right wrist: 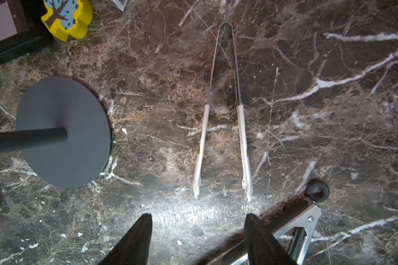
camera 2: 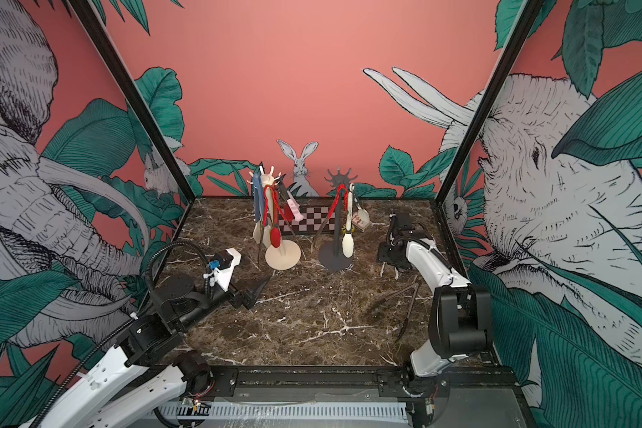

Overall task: Hang food tongs on kitchen utensil racks
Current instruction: Pick up the food tongs from the center of the board.

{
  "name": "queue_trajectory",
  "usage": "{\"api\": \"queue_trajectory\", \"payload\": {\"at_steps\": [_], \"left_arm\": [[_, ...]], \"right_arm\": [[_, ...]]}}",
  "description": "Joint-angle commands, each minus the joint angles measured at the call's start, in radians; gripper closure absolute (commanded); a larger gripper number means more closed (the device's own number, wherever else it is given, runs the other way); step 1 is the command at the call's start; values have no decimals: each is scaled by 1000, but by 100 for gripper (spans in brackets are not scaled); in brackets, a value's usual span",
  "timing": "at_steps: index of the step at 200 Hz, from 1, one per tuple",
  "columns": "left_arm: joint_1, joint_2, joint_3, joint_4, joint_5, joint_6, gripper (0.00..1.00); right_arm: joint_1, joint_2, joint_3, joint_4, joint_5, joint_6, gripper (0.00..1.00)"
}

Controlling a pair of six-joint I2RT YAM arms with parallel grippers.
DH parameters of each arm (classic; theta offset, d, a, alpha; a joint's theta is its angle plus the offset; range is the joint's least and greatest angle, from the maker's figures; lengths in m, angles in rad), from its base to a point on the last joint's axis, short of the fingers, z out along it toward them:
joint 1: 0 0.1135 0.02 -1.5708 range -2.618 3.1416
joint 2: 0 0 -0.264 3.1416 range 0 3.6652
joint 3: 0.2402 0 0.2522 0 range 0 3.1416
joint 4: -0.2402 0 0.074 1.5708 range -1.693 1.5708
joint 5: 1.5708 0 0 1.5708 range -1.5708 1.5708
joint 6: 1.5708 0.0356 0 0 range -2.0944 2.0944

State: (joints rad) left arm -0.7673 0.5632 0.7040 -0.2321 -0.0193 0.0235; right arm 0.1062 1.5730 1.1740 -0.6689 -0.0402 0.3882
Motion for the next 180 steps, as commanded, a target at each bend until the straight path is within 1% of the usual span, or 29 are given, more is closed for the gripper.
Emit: {"api": "queue_trajectory", "payload": {"at_steps": [1,13,16,26,115,180], "left_arm": [[0,-10,25,28,-5,19,0],[0,-12,26,25,-5,21,0],[0,-11,26,24,-5,21,0],[0,-12,27,24,-7,22,1],[0,-32,25,2,-21,30,0],[0,-53,27,-27,-33,33,1]], "right_arm": [[-3,21,25,17,18,-2,39],[-4,21,30,17,14,-2,41],[-4,45,31,19,15,-2,41],[-4,55,33,23,13,-2,42],[-5,117,56,30,29,-10,47],[-5,190,82,54,32,6,57]]}}
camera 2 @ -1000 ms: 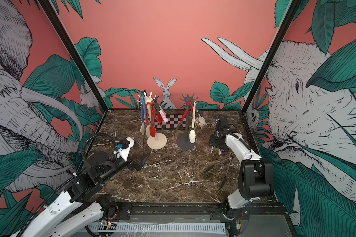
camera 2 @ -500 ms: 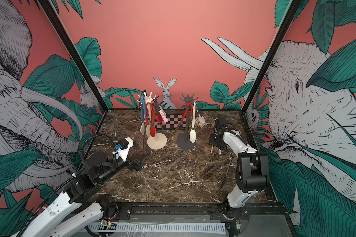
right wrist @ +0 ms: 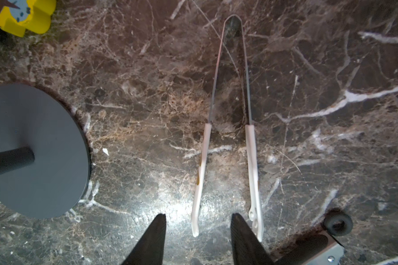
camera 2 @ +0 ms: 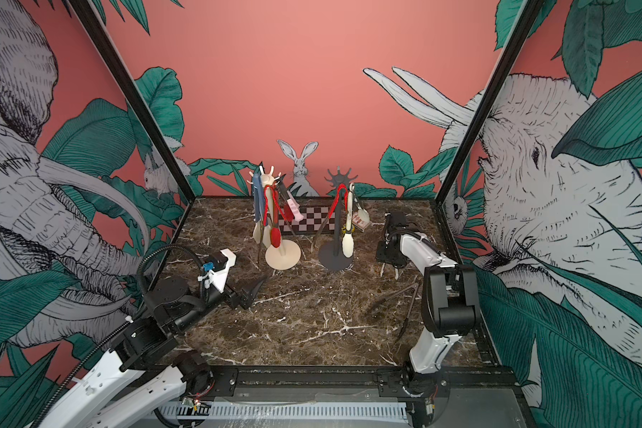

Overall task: Hang food tongs on kitchen utensil racks
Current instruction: Pick up the food tongs from the center of the board.

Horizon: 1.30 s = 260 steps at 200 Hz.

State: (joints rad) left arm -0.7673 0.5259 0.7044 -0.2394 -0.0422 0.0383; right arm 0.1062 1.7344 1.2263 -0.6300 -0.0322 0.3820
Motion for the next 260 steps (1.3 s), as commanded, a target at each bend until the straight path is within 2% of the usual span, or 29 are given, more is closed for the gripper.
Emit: {"api": "queue_trajectory", "payload": {"at_steps": [1,168,219,260], "left_arm": [[0,-16,27,-21,-11,17,1],[-1,-11,39,-33,-6,25,0],[0,-9,37,-33,-7,26,0],[0,-7,37,-28,-8,32,1]], "right_arm": [[-4,30,30,15,23,12,57],[-6,155,48,53,33,27,78],[-5,170,55,50,38,23,79],[-5,180,55,48,36,21,85]]}}
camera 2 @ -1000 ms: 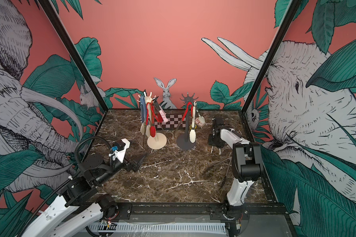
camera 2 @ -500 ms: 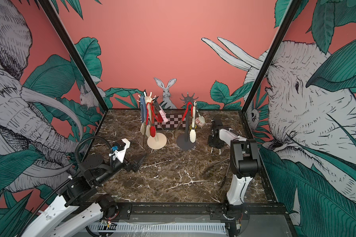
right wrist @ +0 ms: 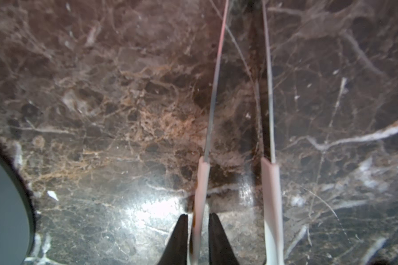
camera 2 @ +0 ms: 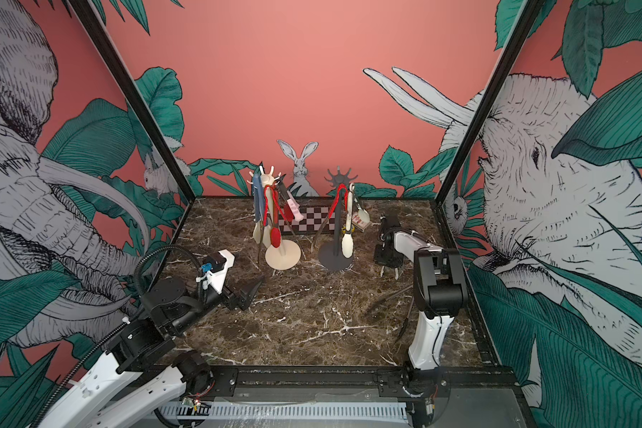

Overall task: Hang food tongs on kitchen utensil racks
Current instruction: Pick up the food tongs from the center of the board.

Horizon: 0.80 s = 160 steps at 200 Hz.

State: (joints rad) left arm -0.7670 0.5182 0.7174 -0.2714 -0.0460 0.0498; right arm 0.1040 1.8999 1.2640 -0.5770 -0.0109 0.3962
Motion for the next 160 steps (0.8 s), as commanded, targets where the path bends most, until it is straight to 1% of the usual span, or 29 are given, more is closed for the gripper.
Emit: {"api": "queue_trajectory", "payload": {"at_steps": [1,26,46,66,160], "left_arm": [[0,1,24,4,-4,21,1],[0,1,23,4,-6,26,0],[0,3,23,5,-6,27,0],[0,5,20,8,-5,27,1],[0,0,10,12,-1,32,1]], "right_arm": [[-2,15,17,-4,14,6,85],[-3,16,18,-5,12,3,89],[-2,15,17,-10,11,-2,97],[-3,12,11,-12,11,-14,100],[-2,-42,-14,-1,11,-58,100]]}}
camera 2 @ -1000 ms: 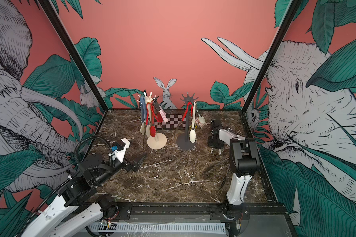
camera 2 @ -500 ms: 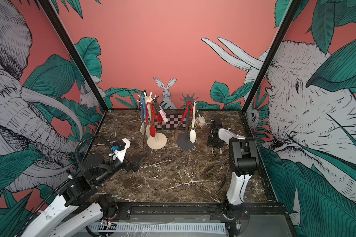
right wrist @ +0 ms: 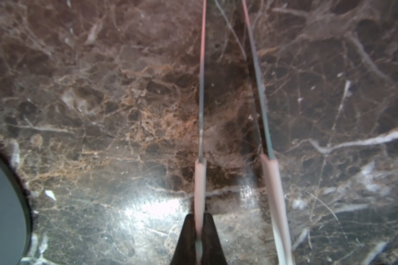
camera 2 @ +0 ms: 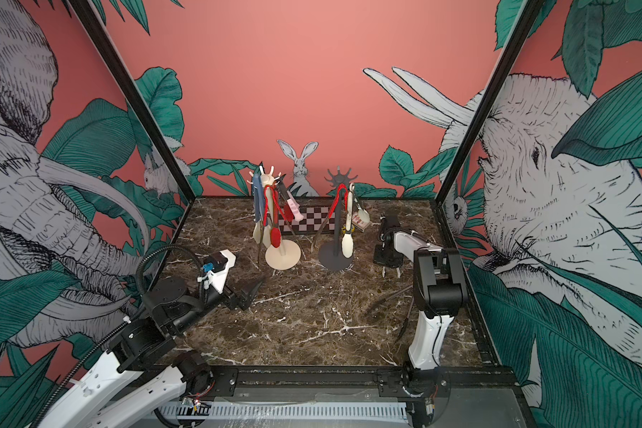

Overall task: Hang food tongs on kitchen utensil racks
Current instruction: Pick up the food tongs from the center of the board.

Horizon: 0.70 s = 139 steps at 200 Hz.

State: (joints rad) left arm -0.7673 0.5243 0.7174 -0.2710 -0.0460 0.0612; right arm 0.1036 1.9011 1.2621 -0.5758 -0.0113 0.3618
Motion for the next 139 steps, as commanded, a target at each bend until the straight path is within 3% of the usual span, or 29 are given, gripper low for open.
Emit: {"api": "queue_trajectory", "payload": {"at_steps": [1,139], "left_arm": [[0,-6,9,11,-1,20,1],[0,-40,-12,6,-2,20,1]], "right_arm": [[-1,-44,-12,-2,11,-24,100],[-3,-193,-41,45,-25,-128,100]]}}
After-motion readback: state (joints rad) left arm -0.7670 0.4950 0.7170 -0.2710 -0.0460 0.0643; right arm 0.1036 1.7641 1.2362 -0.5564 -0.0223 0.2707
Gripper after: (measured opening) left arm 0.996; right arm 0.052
